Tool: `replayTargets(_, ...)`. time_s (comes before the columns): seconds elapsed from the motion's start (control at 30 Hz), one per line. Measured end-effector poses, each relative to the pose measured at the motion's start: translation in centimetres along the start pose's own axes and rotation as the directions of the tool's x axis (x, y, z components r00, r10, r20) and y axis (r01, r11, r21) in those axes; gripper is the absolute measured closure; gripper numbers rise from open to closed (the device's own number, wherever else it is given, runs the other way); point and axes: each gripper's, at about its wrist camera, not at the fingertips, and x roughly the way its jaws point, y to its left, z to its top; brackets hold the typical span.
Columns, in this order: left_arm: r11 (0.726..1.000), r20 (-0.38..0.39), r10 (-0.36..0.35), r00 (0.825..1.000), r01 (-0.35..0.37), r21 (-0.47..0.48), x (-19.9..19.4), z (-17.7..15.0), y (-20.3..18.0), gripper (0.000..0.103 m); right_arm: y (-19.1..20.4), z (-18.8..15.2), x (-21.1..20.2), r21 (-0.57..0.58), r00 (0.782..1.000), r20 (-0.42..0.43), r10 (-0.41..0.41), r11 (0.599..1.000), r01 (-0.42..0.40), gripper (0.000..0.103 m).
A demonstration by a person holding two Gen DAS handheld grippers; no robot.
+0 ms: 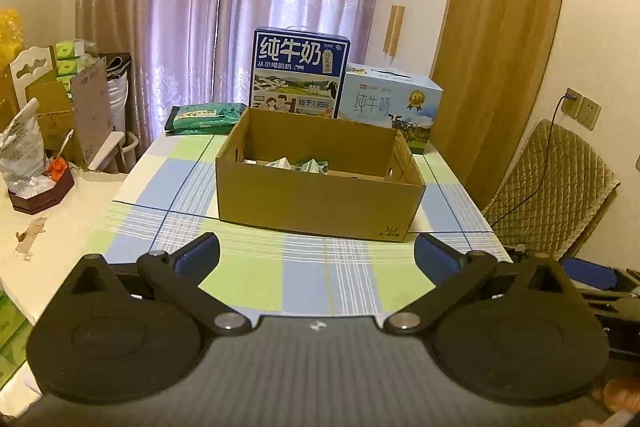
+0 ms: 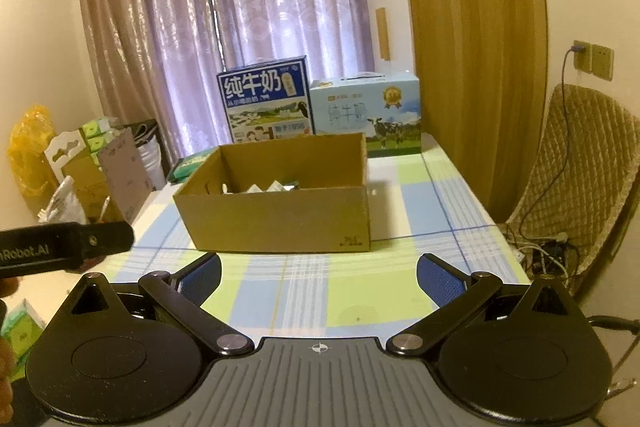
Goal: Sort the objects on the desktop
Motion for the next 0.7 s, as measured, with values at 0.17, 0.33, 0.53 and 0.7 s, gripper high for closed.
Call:
replayTargets(0.17,1.000,-0.001,0.008,1.000,-0.008,-0.002,0.30,-0.12,0.06,0.001,-0.60,-0.12,-0.08,0.017,1.000,0.002,-0.006,1.000,0.006,0.002)
replayTargets(0.33,1.000,-0.002,0.004,1.000,-0.004,-0.004,0.42,-0.23,0.11,0.001,-0.56,-0.31,-0.11,0.005,1.000,-0.001,-0.008,1.000,0.008,0.002)
replayTargets(0.53,1.000,-0.004,0.006,1.000,-0.006,-0.012,0.50,-0.41,0.39,0.001,-0.34,-0.58,0.04,-0.012,1.000,-0.002,-0.018,1.000,0.018,0.002)
replayTargets(0.7,1.000,0.001,0.007,1.000,-0.007,-0.019,0.40,-0.58,0.72,0.001,-0.16,-0.68,0.12,-0.020,1.000,-0.007,-0.018,1.000,0.018,0.002)
